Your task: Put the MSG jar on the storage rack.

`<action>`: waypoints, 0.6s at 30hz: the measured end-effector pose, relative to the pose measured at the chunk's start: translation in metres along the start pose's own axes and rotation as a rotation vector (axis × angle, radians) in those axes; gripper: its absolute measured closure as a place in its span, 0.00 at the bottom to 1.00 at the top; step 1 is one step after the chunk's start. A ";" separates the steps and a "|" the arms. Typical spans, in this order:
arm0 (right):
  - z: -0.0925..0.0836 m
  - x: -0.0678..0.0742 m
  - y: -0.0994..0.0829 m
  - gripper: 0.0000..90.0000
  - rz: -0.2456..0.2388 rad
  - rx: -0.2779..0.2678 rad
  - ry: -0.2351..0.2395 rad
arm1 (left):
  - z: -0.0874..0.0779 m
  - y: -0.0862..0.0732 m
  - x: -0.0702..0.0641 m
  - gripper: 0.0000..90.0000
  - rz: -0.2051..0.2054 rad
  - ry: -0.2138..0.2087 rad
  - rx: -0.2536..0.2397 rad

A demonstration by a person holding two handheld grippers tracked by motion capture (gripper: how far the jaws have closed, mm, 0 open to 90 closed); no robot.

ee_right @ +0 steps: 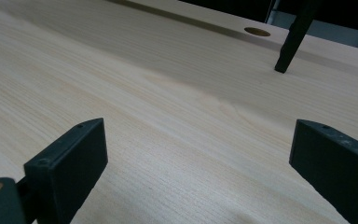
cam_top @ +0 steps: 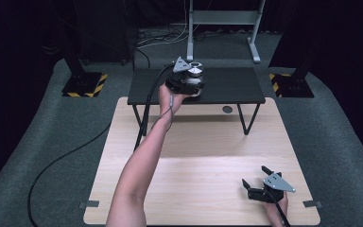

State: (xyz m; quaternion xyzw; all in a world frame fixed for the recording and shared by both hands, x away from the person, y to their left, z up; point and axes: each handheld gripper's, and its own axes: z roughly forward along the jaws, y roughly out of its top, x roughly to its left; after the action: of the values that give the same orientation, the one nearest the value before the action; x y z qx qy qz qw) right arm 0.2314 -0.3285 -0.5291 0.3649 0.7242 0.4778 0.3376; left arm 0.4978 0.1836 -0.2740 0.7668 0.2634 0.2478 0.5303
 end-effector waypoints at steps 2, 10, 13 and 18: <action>0.000 0.000 0.000 0.03 0.000 0.000 0.000 | 0.003 0.000 0.000 0.34 0.002 0.001 0.016; 0.000 0.000 0.000 0.03 -0.002 0.001 0.000 | 0.009 -0.011 0.004 0.34 -0.034 -0.001 0.014; 0.000 0.000 0.000 0.03 -0.002 0.001 -0.001 | 0.008 -0.021 0.006 0.34 -0.045 -0.005 -0.024; 0.000 0.000 0.000 0.03 -0.004 0.001 -0.001 | 0.008 -0.023 0.006 0.34 -0.043 -0.006 -0.030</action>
State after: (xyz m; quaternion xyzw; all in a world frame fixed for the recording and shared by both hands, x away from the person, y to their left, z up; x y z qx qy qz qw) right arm 0.2314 -0.3281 -0.5289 0.3640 0.7251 0.4766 0.3384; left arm 0.5040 0.1888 -0.2977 0.7535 0.2745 0.2381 0.5479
